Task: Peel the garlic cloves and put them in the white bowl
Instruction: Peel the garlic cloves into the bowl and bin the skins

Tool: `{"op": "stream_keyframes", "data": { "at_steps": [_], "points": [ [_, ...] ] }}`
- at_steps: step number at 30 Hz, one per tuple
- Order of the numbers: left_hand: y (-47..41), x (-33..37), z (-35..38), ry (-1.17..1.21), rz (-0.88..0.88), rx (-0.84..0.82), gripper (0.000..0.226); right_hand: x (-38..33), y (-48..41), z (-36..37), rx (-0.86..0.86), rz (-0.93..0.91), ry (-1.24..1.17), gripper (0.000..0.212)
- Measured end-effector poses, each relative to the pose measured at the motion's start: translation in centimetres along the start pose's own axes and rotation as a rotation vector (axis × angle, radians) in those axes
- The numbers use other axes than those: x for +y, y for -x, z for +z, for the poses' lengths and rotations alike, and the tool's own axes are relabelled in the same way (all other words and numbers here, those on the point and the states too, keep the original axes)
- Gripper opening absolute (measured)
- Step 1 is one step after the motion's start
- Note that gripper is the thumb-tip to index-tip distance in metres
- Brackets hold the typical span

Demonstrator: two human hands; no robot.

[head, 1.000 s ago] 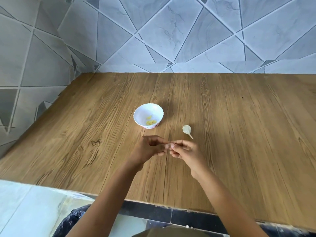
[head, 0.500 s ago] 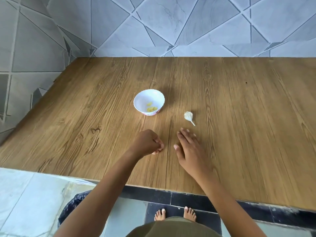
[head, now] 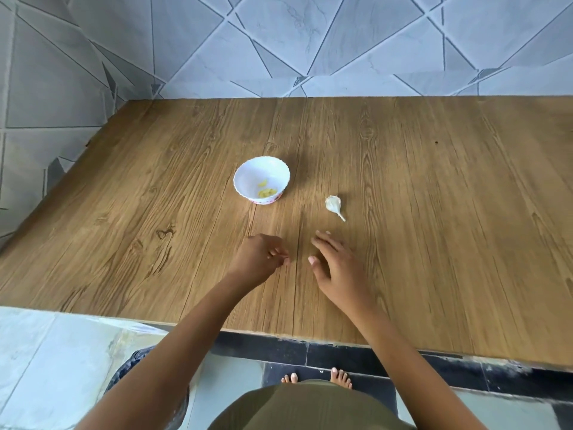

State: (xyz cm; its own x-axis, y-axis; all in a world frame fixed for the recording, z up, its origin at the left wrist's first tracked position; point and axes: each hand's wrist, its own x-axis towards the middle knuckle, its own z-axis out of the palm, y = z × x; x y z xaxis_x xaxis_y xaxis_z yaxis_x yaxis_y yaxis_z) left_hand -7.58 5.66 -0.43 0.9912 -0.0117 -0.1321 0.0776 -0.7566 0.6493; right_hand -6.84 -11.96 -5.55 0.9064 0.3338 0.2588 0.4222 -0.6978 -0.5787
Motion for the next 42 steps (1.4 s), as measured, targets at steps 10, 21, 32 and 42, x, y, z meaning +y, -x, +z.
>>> {"op": "stream_keyframes", "data": {
  "at_steps": [10, 21, 32, 42],
  "points": [
    [0.8, 0.1, -1.2, 0.746, -0.166, -0.123, 0.010, -3.8, -1.7, -2.6, -0.312, 0.514, -0.974, 0.009],
    [1.0, -0.3, -2.3, 0.871, -0.346, -0.287, 0.011, -3.5, -2.8, -1.7, -0.178, -0.110, -0.513, 0.016],
    [1.3, -1.3, -1.2, 0.212, 0.238, 0.091, 0.005, -3.8, -4.0, -2.4, -0.559, 0.682, -1.100, 0.016],
    [1.3, -2.2, -1.0, 0.206, 0.243, 0.212, 0.008, -3.7, -3.4, -2.2, -0.437, 0.586, -0.812, 0.008]
  ]
}}
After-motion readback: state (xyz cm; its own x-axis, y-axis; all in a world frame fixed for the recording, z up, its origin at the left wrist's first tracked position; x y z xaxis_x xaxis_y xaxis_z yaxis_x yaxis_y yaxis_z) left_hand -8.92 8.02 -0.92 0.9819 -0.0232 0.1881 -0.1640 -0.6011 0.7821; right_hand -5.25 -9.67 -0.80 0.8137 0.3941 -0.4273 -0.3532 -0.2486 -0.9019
